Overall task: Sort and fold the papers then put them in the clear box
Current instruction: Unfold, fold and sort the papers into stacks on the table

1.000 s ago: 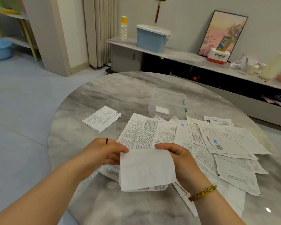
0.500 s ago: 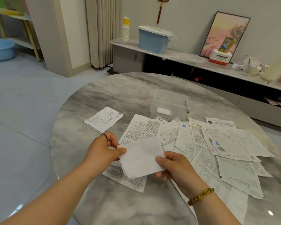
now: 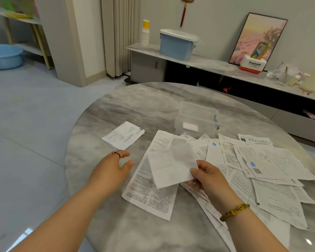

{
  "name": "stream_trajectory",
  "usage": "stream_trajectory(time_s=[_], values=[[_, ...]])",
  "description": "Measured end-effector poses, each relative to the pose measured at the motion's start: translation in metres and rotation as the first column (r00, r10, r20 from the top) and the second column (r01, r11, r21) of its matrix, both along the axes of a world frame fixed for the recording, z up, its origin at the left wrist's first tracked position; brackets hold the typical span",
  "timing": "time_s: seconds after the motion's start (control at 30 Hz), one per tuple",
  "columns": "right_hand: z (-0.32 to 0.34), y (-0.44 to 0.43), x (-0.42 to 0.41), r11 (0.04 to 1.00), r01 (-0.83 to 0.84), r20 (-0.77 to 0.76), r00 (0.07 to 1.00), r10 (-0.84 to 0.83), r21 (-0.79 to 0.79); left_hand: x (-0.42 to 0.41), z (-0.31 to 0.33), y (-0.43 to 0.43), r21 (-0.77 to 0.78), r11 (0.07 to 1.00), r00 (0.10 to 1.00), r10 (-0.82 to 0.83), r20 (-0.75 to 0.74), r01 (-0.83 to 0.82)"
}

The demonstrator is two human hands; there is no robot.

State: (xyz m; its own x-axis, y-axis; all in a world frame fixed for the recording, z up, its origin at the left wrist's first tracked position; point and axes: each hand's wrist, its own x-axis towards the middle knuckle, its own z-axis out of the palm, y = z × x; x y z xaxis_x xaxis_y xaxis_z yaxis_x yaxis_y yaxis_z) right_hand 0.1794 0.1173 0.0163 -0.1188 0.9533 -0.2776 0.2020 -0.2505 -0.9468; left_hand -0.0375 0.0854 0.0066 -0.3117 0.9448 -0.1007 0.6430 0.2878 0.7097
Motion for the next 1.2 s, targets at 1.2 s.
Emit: stream_trajectory(time_s=[1.2], values=[[-0.036,0.137,-0.163,0.938,-0.306,0.631,0.763,0.139,0.163,-0.054,-0.025,0.006,-0.381,0.924,0.902,-0.153,-0.403,-0.013]])
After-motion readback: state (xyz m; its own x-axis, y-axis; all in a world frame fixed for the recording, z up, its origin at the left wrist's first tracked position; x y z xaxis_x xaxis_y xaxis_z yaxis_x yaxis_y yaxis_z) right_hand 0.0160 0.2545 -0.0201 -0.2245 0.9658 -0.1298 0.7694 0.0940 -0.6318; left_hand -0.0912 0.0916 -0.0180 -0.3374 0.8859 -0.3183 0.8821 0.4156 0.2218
